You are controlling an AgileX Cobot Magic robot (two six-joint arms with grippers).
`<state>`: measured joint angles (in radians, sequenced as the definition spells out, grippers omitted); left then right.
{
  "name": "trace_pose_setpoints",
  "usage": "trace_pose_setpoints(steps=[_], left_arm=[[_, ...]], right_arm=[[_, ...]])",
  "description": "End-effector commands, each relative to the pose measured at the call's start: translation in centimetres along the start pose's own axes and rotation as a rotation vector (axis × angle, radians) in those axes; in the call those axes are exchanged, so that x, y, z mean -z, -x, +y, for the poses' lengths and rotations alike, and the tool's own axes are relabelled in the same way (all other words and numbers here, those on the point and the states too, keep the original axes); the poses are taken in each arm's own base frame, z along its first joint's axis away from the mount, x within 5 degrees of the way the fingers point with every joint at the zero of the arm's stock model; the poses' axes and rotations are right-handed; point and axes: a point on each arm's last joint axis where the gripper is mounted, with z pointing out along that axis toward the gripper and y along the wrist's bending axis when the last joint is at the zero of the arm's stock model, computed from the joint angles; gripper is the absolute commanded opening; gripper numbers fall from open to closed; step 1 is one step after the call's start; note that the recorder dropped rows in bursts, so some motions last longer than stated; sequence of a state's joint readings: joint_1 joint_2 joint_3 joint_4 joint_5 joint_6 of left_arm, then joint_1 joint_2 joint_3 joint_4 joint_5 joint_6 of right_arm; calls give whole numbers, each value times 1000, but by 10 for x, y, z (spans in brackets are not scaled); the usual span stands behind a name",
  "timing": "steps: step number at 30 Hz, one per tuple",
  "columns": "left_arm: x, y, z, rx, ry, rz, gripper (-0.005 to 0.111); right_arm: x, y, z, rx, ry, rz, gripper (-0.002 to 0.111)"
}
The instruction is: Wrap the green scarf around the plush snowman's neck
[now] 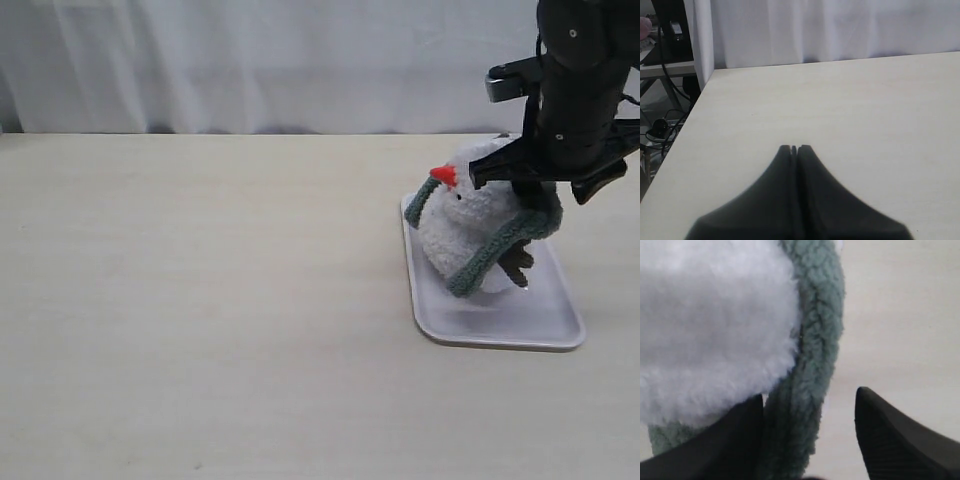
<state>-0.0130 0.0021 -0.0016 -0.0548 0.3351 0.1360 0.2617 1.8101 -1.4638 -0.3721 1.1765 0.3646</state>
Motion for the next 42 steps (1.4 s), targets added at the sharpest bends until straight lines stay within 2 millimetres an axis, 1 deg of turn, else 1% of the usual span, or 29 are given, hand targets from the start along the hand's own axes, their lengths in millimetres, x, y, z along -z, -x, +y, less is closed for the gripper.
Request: trace_pose_setpoints(steps=[1,5,6,8,10,12,14,17,21,24,26,30,34,37,40,42], left_arm=[[0,1,0,8,-5,-13,0],[0,1,0,8,-5,-13,0],[0,1,0,8,-5,-13,0],[0,1,0,8,-5,-13,0],[0,1,0,8,-5,-13,0],[0,1,0,8,-5,-13,0],[0,1,0,8,-5,-13,0],[0,1,0,8,-5,-13,0],[0,1,0,8,-5,-13,0],[0,1,0,8,-5,-13,0],[0,1,0,8,-5,-13,0],[0,1,0,8,-5,-13,0],[0,1,0,8,-5,-13,0],[0,1,0,8,-5,-13,0],[0,1,0,8,-5,-13,0],[0,1,0,8,-5,-13,0]], right_arm=[[32,-2,-17,-5,-12,-77,53],[64,-14,-24,76,55,-139,53],[72,-18,-25,134,86,-148,53],[80,-23,-22,240,150,-157,53],[84,-27,-16,365,228,-168,53],[83,-36,-10,460,303,-162,52],[74,-46,-5,525,331,-129,51],[55,-56,-9,583,257,-62,46],[33,-68,-12,642,168,12,46],[24,-70,-12,707,143,-2,46],[22,-69,-13,722,110,-30,46],[27,-67,-14,742,90,-71,46],[45,-72,0,918,45,-147,46],[60,-75,12,1086,-31,-210,46],[66,-77,20,1196,-113,-232,46],[63,-79,22,1279,-157,-224,46]])
